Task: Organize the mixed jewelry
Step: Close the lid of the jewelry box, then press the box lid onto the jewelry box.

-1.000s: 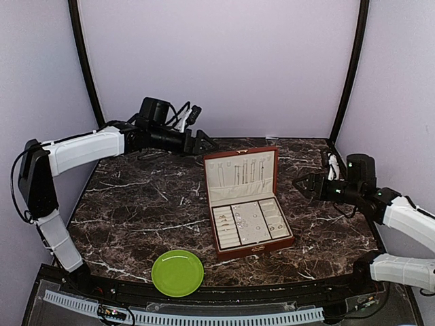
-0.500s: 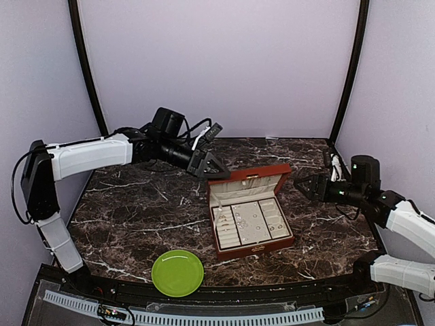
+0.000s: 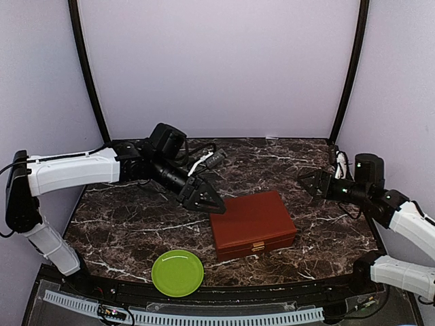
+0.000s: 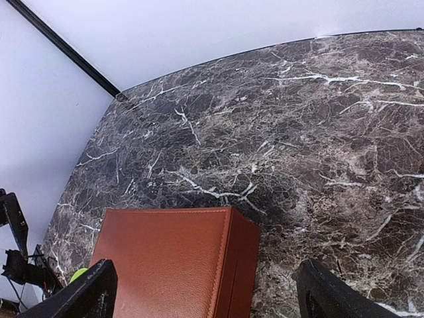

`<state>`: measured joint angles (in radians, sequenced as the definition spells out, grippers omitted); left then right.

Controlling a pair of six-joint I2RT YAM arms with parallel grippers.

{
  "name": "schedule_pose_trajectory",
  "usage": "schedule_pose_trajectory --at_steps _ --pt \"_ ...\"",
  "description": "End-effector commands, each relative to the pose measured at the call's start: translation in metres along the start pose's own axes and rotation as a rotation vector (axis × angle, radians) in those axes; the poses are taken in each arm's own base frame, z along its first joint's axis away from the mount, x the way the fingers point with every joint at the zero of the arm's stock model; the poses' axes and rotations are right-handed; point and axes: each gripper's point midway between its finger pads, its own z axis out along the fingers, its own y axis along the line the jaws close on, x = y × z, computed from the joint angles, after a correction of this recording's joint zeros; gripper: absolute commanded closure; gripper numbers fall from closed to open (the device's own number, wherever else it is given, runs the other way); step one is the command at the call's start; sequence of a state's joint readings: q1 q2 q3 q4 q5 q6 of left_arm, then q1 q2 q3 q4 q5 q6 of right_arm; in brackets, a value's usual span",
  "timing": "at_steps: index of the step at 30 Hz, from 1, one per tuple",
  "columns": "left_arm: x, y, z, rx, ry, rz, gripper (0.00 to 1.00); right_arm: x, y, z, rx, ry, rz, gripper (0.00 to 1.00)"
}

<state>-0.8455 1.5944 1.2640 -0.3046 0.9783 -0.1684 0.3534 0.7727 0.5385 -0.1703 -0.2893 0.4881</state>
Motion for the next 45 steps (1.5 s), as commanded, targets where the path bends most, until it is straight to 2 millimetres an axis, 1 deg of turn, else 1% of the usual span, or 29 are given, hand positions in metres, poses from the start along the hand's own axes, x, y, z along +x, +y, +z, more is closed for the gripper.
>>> schedule_pose_trajectory --at_steps 1,4,6,7,11,12,14,15,17,20,23,26,28,29,31,34,36,39,41,43,45 --pt "-0.023 0.01 -0.015 -0.174 -0.145 0.05 0.16 -0.027 0.007 -0.006 -0.006 -0.096 0.07 0.04" --pt "-0.018 0.028 -0.006 -0.289 -0.167 0.05 0.21 -0.019 0.01 0.003 -0.045 -0.053 0.142 0.07" --pt "-0.011 0.04 0.002 -0.353 -0.159 0.041 0.28 -0.01 0.017 0.011 -0.076 0.002 0.162 0.1" --pt "-0.007 0.045 0.009 -0.377 -0.145 0.032 0.31 -0.006 0.022 0.014 -0.095 0.022 0.158 0.11" --pt "0.01 0.057 0.033 -0.434 -0.096 0.021 0.43 0.014 0.051 0.025 -0.176 0.093 0.124 0.12" --pt "0.014 0.059 0.039 -0.439 -0.082 0.015 0.46 0.02 0.06 0.027 -0.204 0.116 0.116 0.15" --pt "0.021 0.06 0.05 -0.435 -0.063 0.004 0.52 0.041 0.074 0.035 -0.241 0.194 0.113 0.19" --pt "0.023 0.06 0.054 -0.429 -0.056 0.001 0.55 0.045 0.083 0.037 -0.268 0.207 0.104 0.21" --pt "0.027 0.057 0.063 -0.411 -0.049 -0.001 0.59 0.059 0.091 0.042 -0.283 0.247 0.103 0.24" --pt "0.036 0.053 0.074 -0.368 -0.035 -0.014 0.61 0.077 0.096 0.045 -0.304 0.286 0.129 0.26" --pt "0.055 0.059 0.085 -0.354 0.001 -0.054 0.64 0.098 0.091 0.046 -0.306 0.322 0.174 0.28" --pt "0.079 0.071 0.089 -0.376 0.045 -0.097 0.64 0.127 0.077 0.047 -0.269 0.38 0.21 0.28" --pt "0.094 0.082 0.09 -0.397 0.058 -0.124 0.64 0.145 0.062 0.048 -0.226 0.412 0.236 0.28" --pt "0.106 0.09 0.091 -0.414 0.074 -0.148 0.64 0.156 0.053 0.049 -0.191 0.433 0.253 0.28" --pt "0.124 0.101 0.093 -0.441 0.101 -0.185 0.65 0.175 0.037 0.05 -0.139 0.468 0.288 0.28" --pt "0.145 0.114 0.093 -0.49 0.134 -0.204 0.65 0.2 0.015 0.05 -0.06 0.509 0.343 0.28" --pt "0.157 0.123 0.093 -0.52 0.152 -0.22 0.65 0.211 0.004 0.049 -0.013 0.526 0.368 0.28" --pt "0.167 0.129 0.091 -0.546 0.159 -0.237 0.65 0.221 -0.005 0.048 0.018 0.54 0.38 0.28" --pt "0.166 0.129 0.091 -0.548 0.149 -0.238 0.65 0.218 -0.004 0.049 0.016 0.532 0.378 0.28" --pt "0.158 0.126 0.089 -0.548 0.128 -0.222 0.63 0.211 -0.002 0.051 0.01 0.515 0.363 0.27" --pt "0.141 0.122 0.087 -0.554 0.092 -0.181 0.58 0.201 0.004 0.052 -0.005 0.493 0.334 0.25"
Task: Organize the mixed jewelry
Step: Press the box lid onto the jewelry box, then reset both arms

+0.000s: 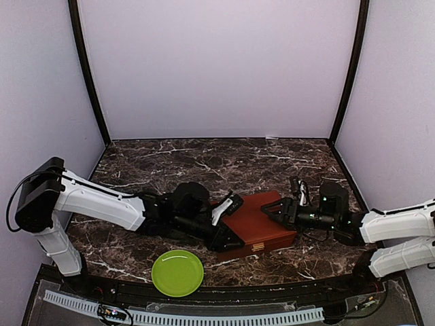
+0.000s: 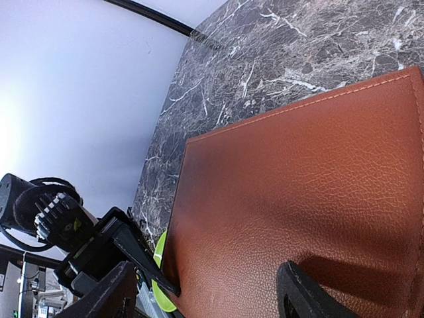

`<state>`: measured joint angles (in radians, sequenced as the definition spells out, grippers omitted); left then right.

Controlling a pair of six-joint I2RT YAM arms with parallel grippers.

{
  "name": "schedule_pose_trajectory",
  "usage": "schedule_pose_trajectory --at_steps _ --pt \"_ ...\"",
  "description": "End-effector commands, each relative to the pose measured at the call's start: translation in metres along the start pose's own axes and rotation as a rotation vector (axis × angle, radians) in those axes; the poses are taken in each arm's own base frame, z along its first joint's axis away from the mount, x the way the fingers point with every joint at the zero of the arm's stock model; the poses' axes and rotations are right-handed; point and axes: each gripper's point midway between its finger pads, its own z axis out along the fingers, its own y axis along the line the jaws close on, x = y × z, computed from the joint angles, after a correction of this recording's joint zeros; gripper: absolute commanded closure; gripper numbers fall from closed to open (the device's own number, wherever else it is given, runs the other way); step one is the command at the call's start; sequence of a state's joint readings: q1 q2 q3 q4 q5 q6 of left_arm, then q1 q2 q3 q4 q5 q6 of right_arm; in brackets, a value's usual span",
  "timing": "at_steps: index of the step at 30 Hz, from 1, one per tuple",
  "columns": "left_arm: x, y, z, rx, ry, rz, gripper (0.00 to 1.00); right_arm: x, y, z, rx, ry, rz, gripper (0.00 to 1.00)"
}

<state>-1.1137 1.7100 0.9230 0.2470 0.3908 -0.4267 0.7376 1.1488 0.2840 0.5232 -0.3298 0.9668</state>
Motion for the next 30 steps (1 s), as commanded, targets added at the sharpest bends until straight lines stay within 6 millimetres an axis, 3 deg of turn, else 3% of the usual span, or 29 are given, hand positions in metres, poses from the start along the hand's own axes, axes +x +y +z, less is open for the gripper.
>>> schedule_pose_trajectory --at_steps 1,2,4,9,13,17,21,24,27,30 --pt "0.054 0.045 0.002 -0.195 0.155 -0.061 0.51 0.057 -0.078 -0.015 0.313 0.18 0.081 0.24" --pt "0.041 0.041 -0.001 -0.199 0.121 -0.04 0.39 0.051 -0.071 -0.014 0.3 0.166 0.054 0.22" --pt "0.013 0.033 -0.006 -0.204 0.058 0.004 0.28 0.032 -0.051 -0.012 0.265 0.13 -0.017 0.17" --pt "-0.057 0.019 -0.016 -0.204 -0.076 0.088 0.19 -0.025 -0.007 -0.013 0.273 0.009 -0.203 0.07" --pt "-0.107 0.043 -0.041 -0.188 -0.2 0.052 0.19 -0.071 0.003 -0.013 0.344 -0.066 -0.277 0.01" --pt "-0.138 0.093 -0.082 -0.273 -0.301 0.016 0.18 -0.112 -0.012 -0.016 0.382 -0.126 -0.258 0.02" --pt "-0.141 0.159 -0.137 -0.402 -0.375 -0.08 0.18 -0.152 -0.042 -0.037 0.46 -0.213 -0.28 0.02" --pt "-0.127 0.202 -0.19 -0.502 -0.442 -0.165 0.18 -0.181 -0.069 -0.061 0.54 -0.292 -0.294 0.02" --pt "-0.101 0.243 -0.252 -0.627 -0.512 -0.242 0.17 -0.199 -0.097 -0.09 0.607 -0.36 -0.291 0.02" --pt "-0.07 0.269 -0.304 -0.735 -0.574 -0.298 0.15 -0.215 -0.12 -0.12 0.69 -0.447 -0.293 0.01"
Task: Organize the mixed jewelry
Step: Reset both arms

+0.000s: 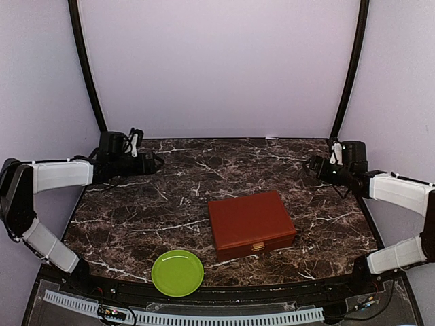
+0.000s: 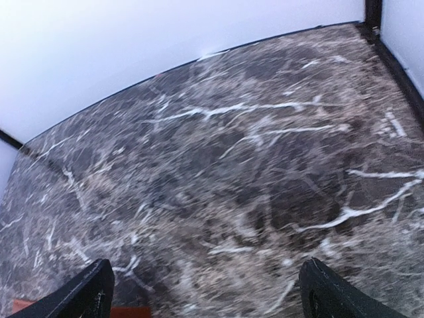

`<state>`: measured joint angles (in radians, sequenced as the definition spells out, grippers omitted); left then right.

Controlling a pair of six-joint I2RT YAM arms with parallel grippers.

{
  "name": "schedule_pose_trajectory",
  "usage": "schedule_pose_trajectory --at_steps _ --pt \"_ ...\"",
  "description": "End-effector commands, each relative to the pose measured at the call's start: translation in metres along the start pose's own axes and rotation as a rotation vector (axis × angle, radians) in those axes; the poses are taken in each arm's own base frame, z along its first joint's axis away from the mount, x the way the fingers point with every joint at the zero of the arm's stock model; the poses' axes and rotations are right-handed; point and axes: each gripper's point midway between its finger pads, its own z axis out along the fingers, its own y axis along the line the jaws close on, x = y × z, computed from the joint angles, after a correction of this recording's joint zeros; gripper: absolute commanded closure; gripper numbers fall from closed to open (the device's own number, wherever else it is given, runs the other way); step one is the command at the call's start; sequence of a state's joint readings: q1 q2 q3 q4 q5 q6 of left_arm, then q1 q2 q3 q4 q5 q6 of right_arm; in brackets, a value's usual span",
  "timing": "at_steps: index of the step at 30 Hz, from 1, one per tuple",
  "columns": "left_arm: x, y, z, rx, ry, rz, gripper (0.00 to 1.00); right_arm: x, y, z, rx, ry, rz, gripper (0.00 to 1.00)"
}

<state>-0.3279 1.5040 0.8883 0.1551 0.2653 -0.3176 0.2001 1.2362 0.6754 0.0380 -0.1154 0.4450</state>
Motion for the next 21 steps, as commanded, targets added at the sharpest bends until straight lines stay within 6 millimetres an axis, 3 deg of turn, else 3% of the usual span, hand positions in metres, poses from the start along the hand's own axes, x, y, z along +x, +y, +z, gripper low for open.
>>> schedule_pose_trajectory --at_steps 1,7,9,13,17,21 --pt "-0.011 0.062 -0.049 -0.122 -0.114 -0.035 0.15 -0.025 -0.047 -0.008 0.111 -0.135 -0.052 0.02" --pt "-0.011 0.141 -0.107 -0.3 -0.252 -0.108 0.12 -0.05 -0.102 -0.031 0.278 -0.305 -0.092 0.02" --pt "-0.008 0.157 -0.12 -0.337 -0.297 -0.114 0.11 -0.053 -0.113 -0.04 0.308 -0.36 -0.102 0.01" --pt "-0.002 0.166 -0.128 -0.393 -0.391 -0.057 0.11 -0.054 -0.124 -0.054 0.33 -0.466 -0.143 0.02" --pt "0.0 0.158 -0.134 -0.365 -0.512 0.027 0.11 -0.046 -0.129 -0.056 0.34 -0.521 -0.172 0.02" --pt "-0.002 0.156 -0.133 -0.36 -0.526 0.08 0.11 -0.036 -0.127 -0.055 0.311 -0.566 -0.22 0.02"
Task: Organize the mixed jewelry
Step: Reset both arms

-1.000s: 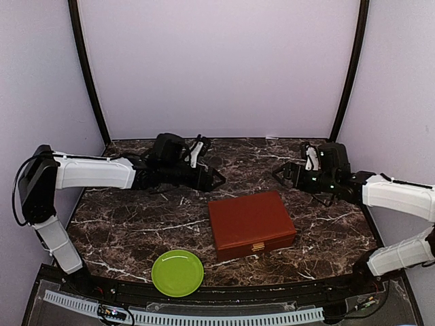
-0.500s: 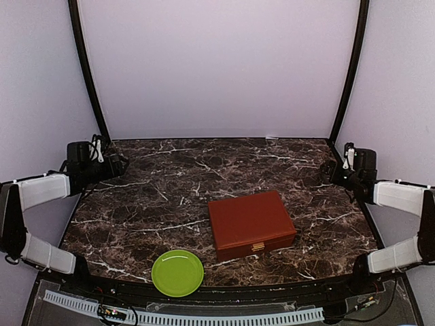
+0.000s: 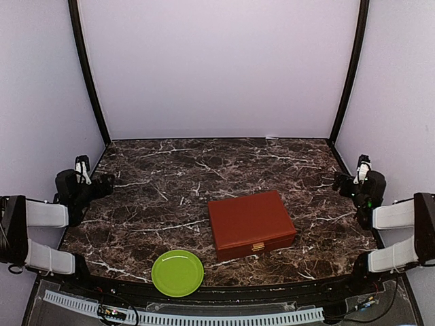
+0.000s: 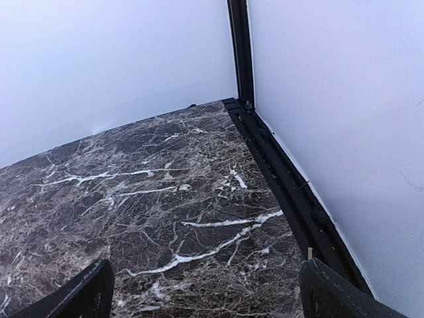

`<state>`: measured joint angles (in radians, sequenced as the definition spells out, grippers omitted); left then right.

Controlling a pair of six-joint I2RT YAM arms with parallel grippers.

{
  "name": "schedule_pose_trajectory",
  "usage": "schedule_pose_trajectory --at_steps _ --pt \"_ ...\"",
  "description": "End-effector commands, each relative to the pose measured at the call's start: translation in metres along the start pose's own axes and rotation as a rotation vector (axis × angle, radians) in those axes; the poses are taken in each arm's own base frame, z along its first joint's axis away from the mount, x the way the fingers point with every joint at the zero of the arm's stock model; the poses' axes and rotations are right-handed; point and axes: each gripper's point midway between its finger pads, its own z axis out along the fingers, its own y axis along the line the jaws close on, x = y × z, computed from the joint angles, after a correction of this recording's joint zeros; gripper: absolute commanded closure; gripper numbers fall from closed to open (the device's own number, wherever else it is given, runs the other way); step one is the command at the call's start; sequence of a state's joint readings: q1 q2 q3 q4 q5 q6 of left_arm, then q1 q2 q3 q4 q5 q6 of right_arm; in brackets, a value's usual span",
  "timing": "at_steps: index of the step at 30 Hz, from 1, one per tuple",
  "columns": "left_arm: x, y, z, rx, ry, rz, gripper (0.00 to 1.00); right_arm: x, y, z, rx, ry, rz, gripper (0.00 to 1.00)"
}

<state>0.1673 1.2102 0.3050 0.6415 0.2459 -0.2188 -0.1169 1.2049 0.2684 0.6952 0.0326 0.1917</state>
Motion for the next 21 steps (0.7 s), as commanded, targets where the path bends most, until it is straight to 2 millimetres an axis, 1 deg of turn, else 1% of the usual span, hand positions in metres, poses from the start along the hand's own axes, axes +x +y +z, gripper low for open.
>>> schedule_pose_trajectory --at_steps 1,4,7,11,17,18,21 --pt "-0.044 -0.013 -0.003 0.048 -0.198 0.116 0.11 -0.029 0.004 -0.006 -0.03 -0.206 -0.048 0.02" --pt "-0.041 -0.012 0.003 0.059 -0.213 0.137 0.11 -0.03 0.005 -0.002 -0.033 -0.208 -0.065 0.01" --pt "-0.036 -0.014 0.012 0.074 -0.162 0.163 0.13 -0.031 0.007 0.003 -0.044 -0.203 -0.069 0.03" --pt "-0.035 -0.016 0.007 0.085 -0.206 0.202 0.13 -0.03 0.008 0.002 -0.05 -0.204 -0.073 0.03" --pt "-0.033 -0.02 0.006 0.107 -0.203 0.215 0.14 -0.03 0.011 0.002 -0.063 -0.204 -0.072 0.03" --pt "-0.032 -0.02 0.006 0.107 -0.204 0.213 0.14 -0.03 0.013 0.002 -0.079 -0.203 -0.074 0.03" --pt "-0.033 -0.016 0.006 0.085 -0.205 0.195 0.13 -0.03 0.013 0.001 -0.077 -0.204 -0.073 0.03"
